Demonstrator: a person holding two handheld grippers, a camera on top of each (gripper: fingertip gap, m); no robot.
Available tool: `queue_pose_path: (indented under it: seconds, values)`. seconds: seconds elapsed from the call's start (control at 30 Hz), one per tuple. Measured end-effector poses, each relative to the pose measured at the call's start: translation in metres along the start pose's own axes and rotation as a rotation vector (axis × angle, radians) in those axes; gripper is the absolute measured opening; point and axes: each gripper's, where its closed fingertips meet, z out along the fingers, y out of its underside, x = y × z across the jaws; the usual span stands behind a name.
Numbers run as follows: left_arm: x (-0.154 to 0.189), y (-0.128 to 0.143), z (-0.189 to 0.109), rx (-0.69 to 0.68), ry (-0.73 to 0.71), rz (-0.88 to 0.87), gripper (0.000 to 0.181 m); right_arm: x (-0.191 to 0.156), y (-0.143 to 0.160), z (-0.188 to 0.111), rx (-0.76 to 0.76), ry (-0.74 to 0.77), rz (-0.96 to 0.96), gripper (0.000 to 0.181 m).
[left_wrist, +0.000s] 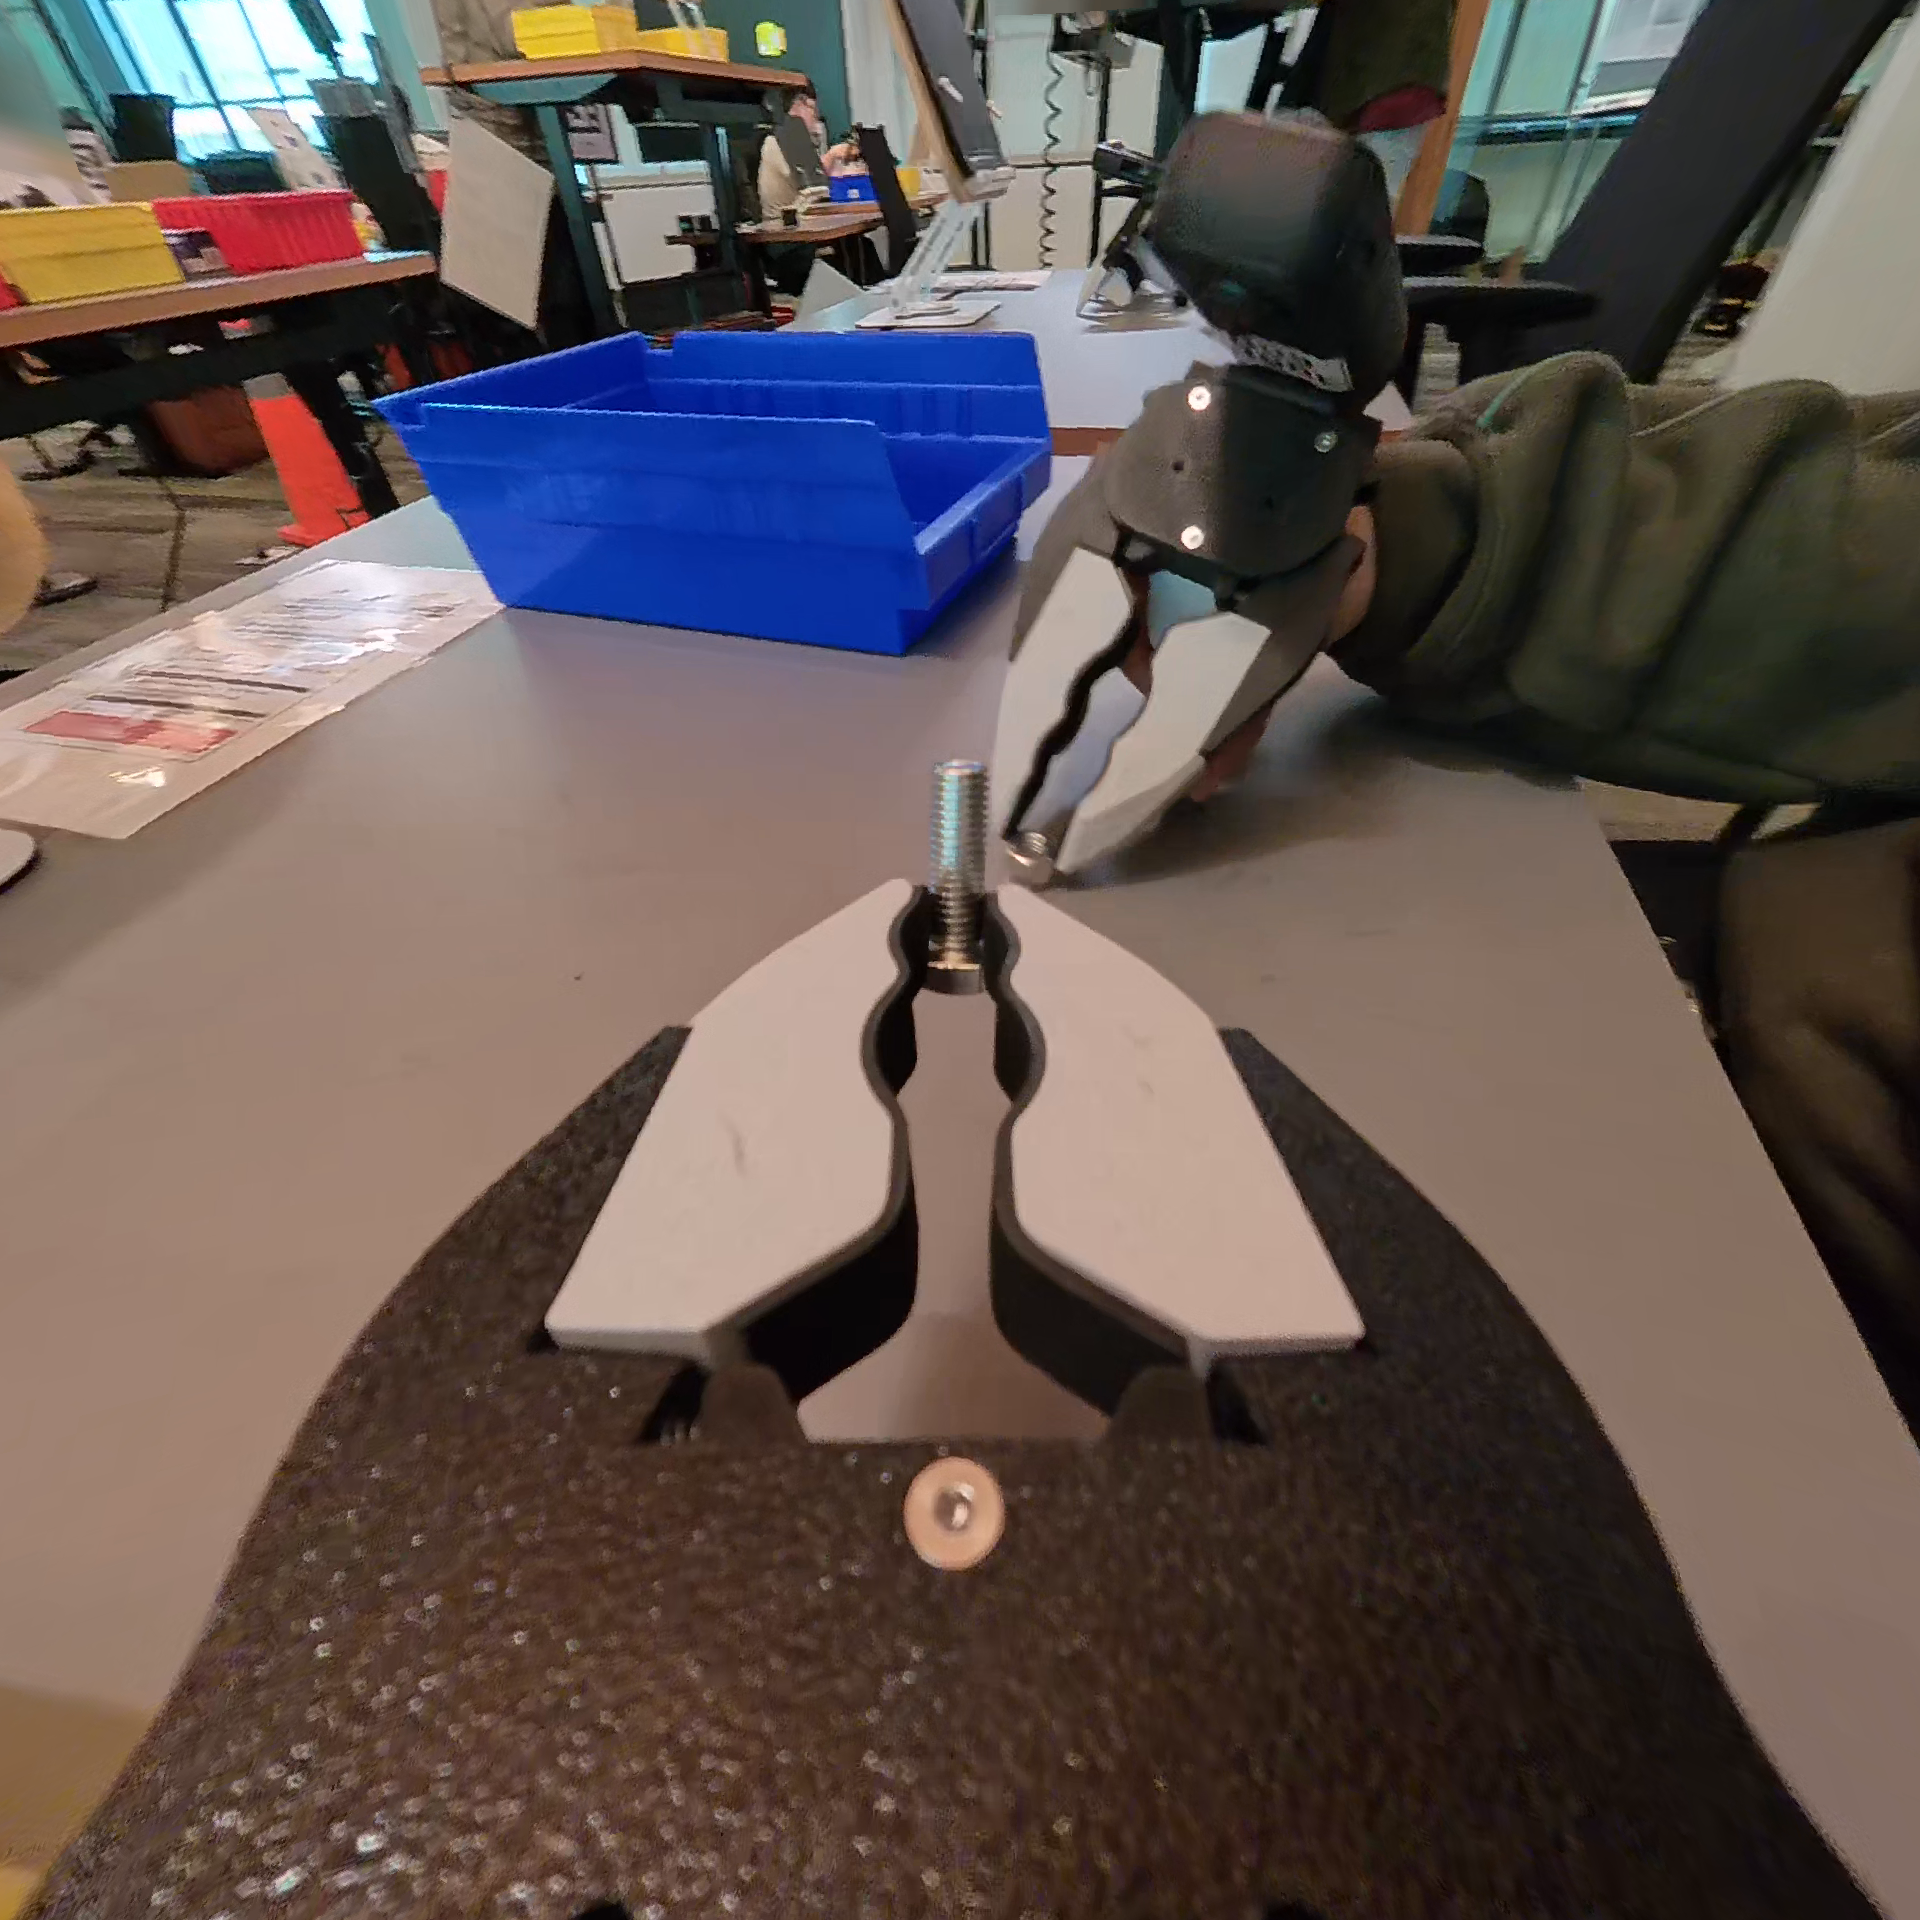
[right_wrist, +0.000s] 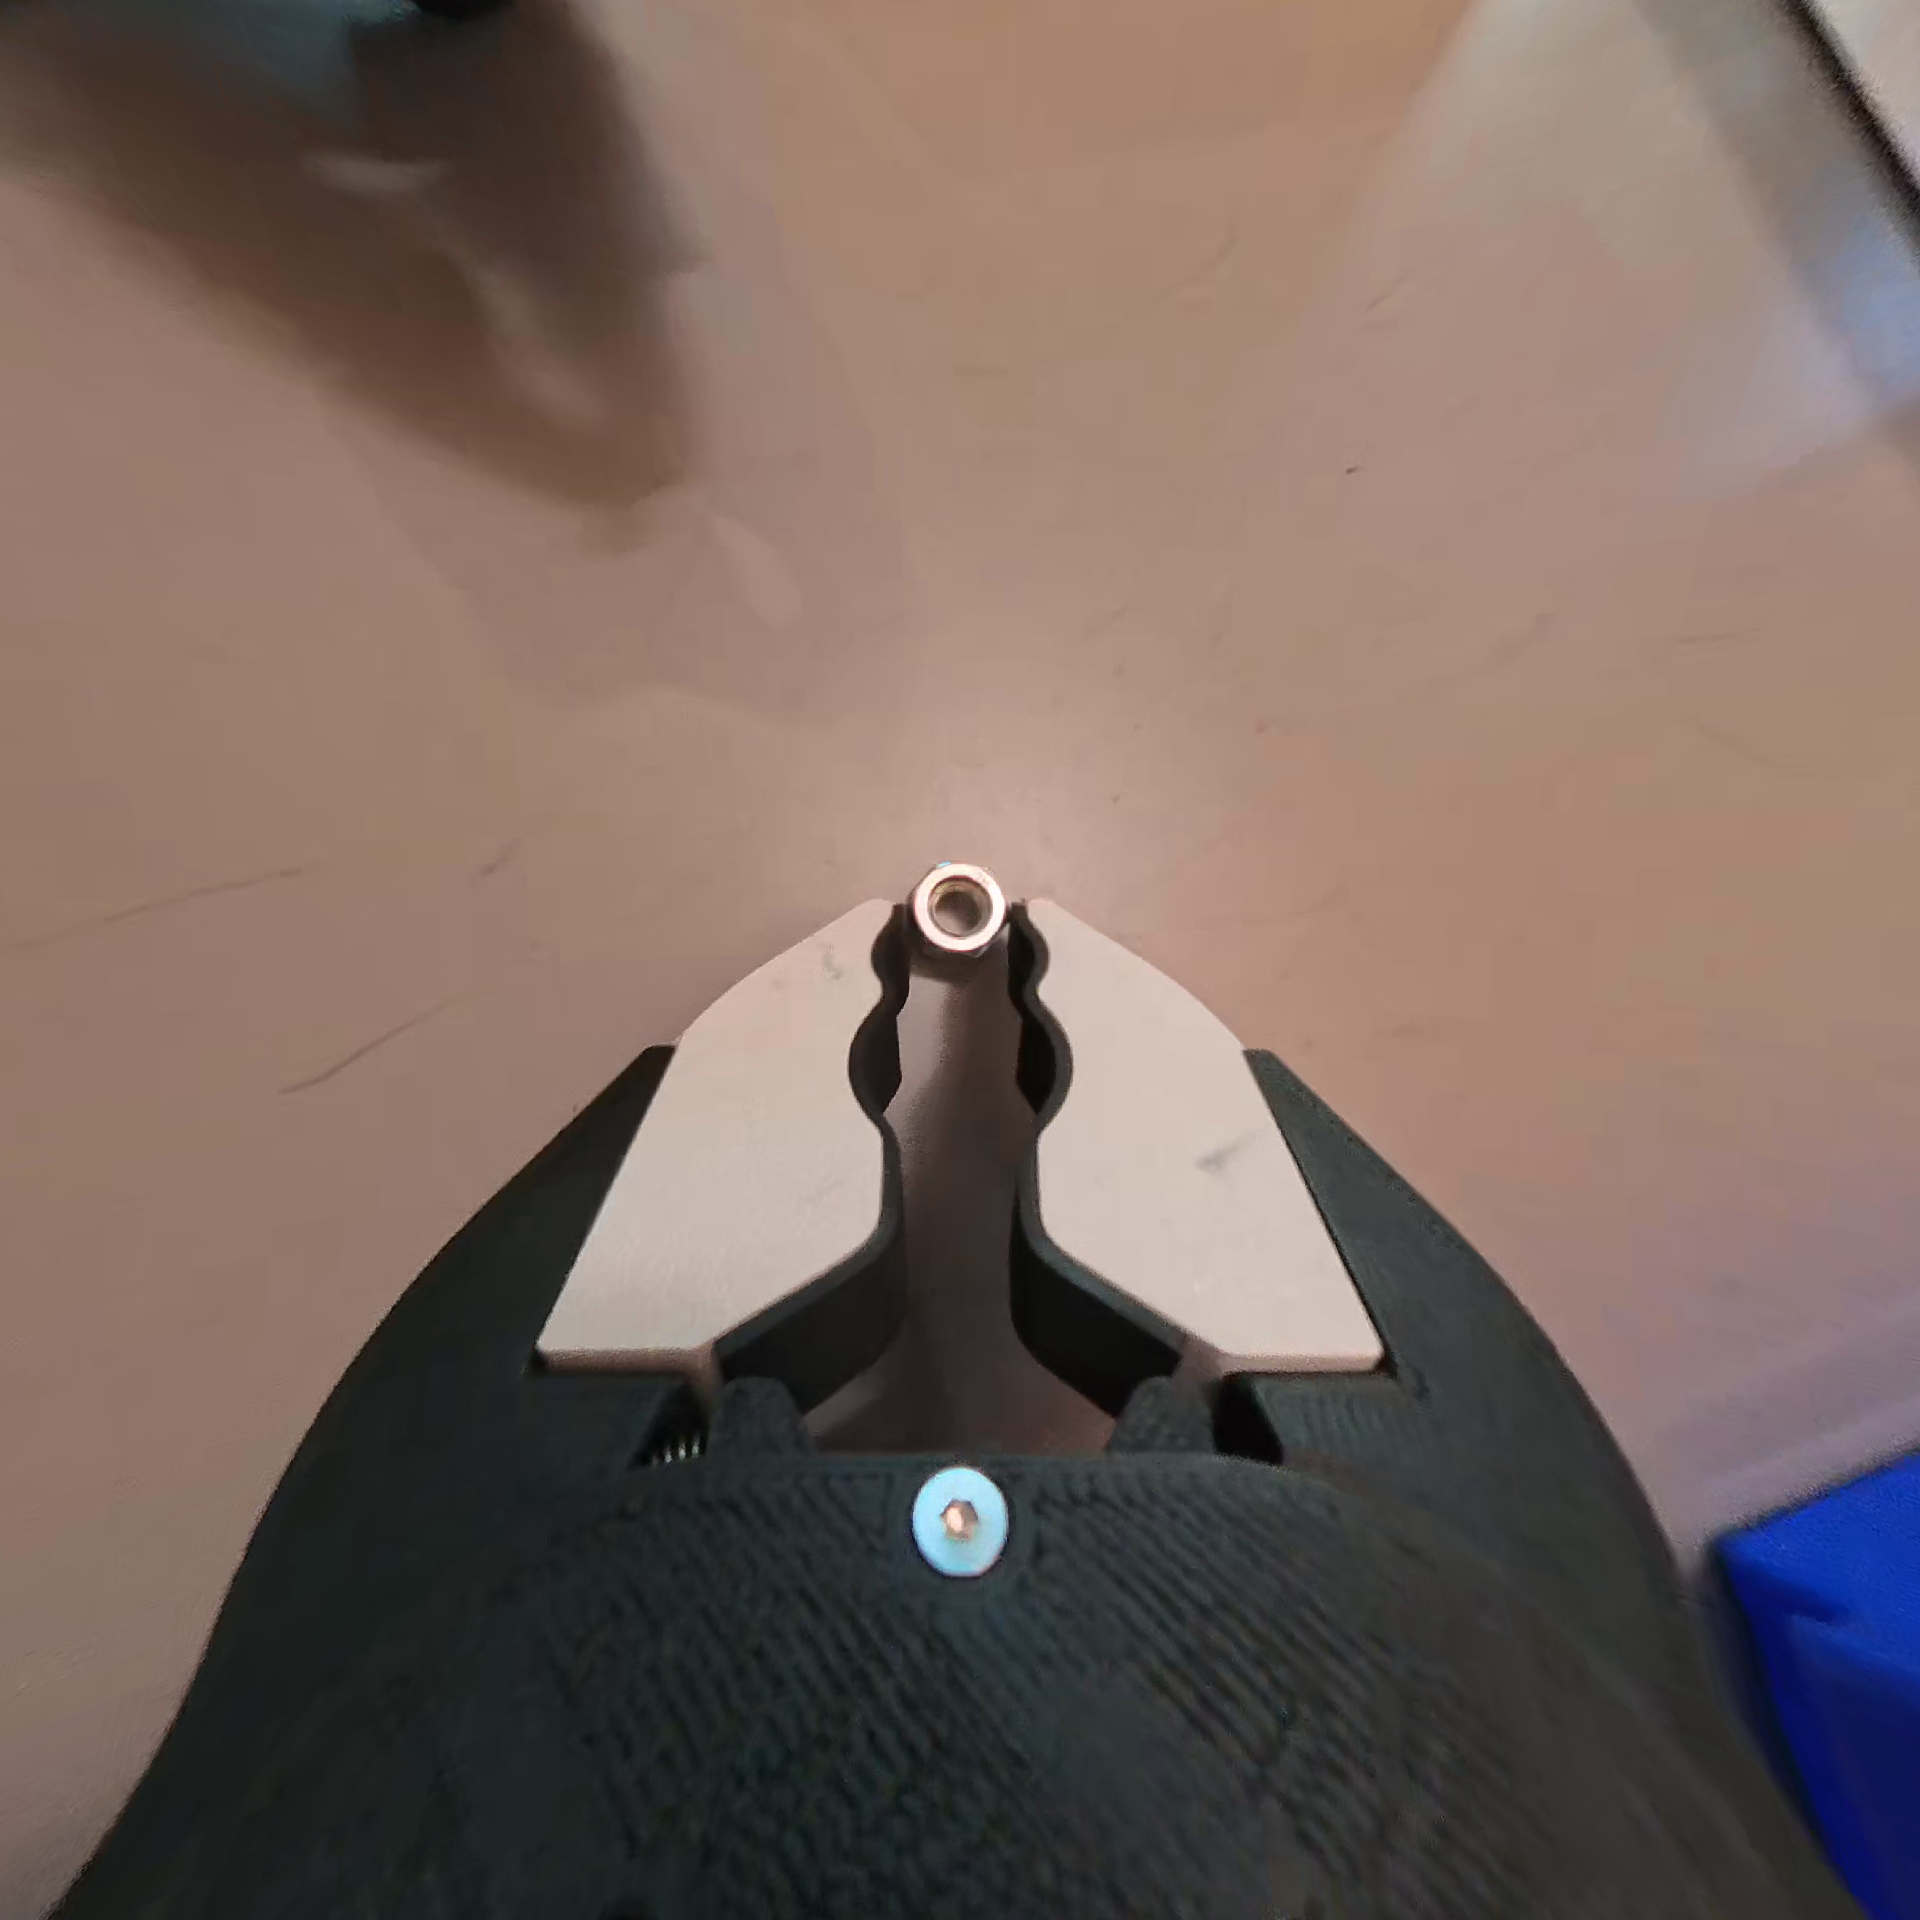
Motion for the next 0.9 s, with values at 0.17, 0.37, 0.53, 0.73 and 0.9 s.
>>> queue_pose_path:
  seconds: [0.17, 0.37, 0.53, 0.73, 0.9]
  values:
    - [0.016, -0.009, 0.007, 0.053, 0.089, -0.012, 0.009, -0.004, -0.08, -0.03, 0.3, 0.031, -0.003, 0.018]
    - [0.021, -0.02, 0.007, 0.136, 0.121, -0.017, 0.009, -0.033, -0.156, -0.059, 0.468, -0.121, -0.178, 0.018]
    - [0.024, -0.034, 0.0, 0.252, 0.145, -0.027, 0.009, -0.038, -0.164, -0.049, 0.419, -0.16, -0.252, 0.018]
    - [0.022, -0.037, -0.004, 0.285, 0.135, -0.019, 0.009, -0.04, -0.166, -0.043, 0.33, -0.172, -0.305, 0.018]
    - [0.02, -0.038, -0.005, 0.29, 0.124, -0.022, 0.009, -0.039, -0.166, -0.041, 0.277, -0.169, -0.329, 0.018]
